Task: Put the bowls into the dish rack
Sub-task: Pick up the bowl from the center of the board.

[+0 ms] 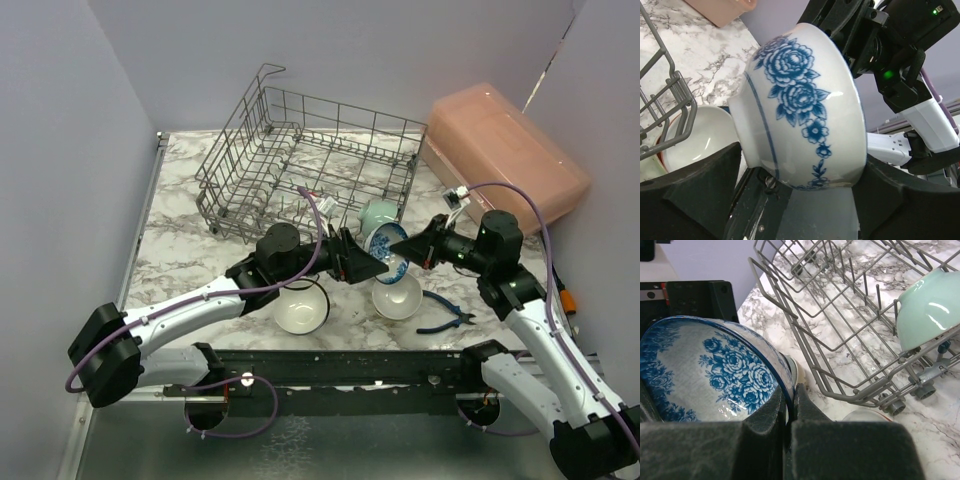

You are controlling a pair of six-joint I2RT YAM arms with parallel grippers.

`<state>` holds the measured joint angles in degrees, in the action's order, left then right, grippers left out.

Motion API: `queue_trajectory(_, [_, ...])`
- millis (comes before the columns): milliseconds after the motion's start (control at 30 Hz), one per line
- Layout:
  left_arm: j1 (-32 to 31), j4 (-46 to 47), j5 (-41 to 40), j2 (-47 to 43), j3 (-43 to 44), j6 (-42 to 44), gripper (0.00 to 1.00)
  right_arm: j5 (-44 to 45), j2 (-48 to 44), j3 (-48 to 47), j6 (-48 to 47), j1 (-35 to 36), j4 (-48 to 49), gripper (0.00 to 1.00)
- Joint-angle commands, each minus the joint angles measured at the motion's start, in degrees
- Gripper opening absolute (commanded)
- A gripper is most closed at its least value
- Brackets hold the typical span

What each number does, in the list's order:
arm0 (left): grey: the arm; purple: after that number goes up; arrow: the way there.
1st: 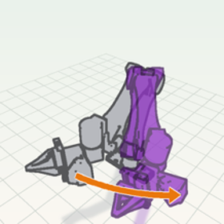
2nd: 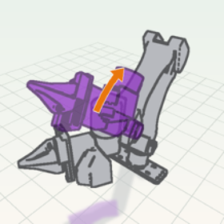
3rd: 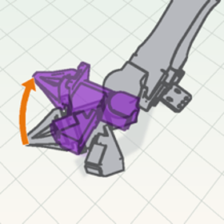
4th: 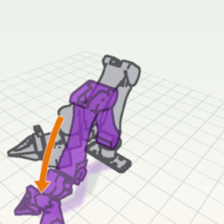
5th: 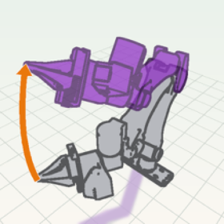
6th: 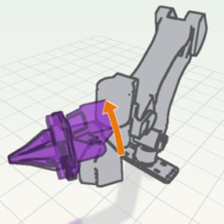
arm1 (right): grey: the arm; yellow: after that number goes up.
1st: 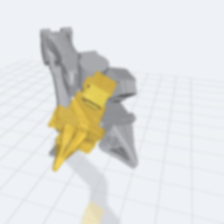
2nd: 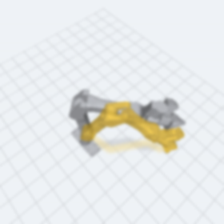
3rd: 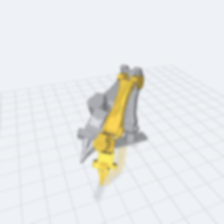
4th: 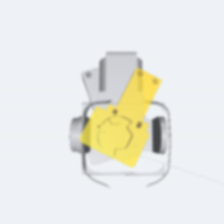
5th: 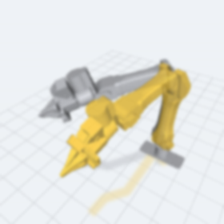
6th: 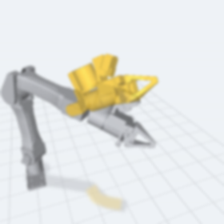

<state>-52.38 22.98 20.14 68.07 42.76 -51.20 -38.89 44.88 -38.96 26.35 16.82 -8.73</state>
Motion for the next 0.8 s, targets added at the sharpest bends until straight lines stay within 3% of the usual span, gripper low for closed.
queue_trajectory(0, [-0.2,0.3,-0.4,0.7,1.8,1.1,0.78,-3.0,0.1,0.6,1.1,0.1,4.2,0.01])
queue_trajectory(133, [-0.2,0.2,-0.4,1.0,1.6,1.3,0.66,-3.7,1.1,0.6,1.0,0.1,4.4,0.01])
queue_trajectory(233, [-0.2,0.2,-0.1,1.5,1.6,1.4,0.49,-3.6,1.1,0.6,0.6,0.1,4.0,0.01])
queue_trajectory(300, [-0.2,0.2,-0.1,1.8,1.6,1.5,0.35,-3.4,1.0,0.7,0.4,0.1,3.6,0.01])
queue_trajectory(400, [-0.2,0.1,-0.3,2.2,1.6,1.3,0.04,-2.9,1.1,0.6,0.3,0.1,3.3,0.01])
queue_trajectory(433, [-0.2,0.1,-0.6,2.2,1.5,1.3,0.00,-2.9,1.1,0.5,0.2,0.1,3.3,0.02])
queue_trajectory(633, [-0.2,0.1,-1.1,1.8,1.4,1.5,0.00,-2.3,1.1,0.3,-0.1,0.1,2.2,0.22])
queue_trajectory(767, [0.0,0.1,-1.6,1.3,1.2,1.6,0.00,-2.3,1.3,0.1,-0.1,0.1,2.1,0.46])
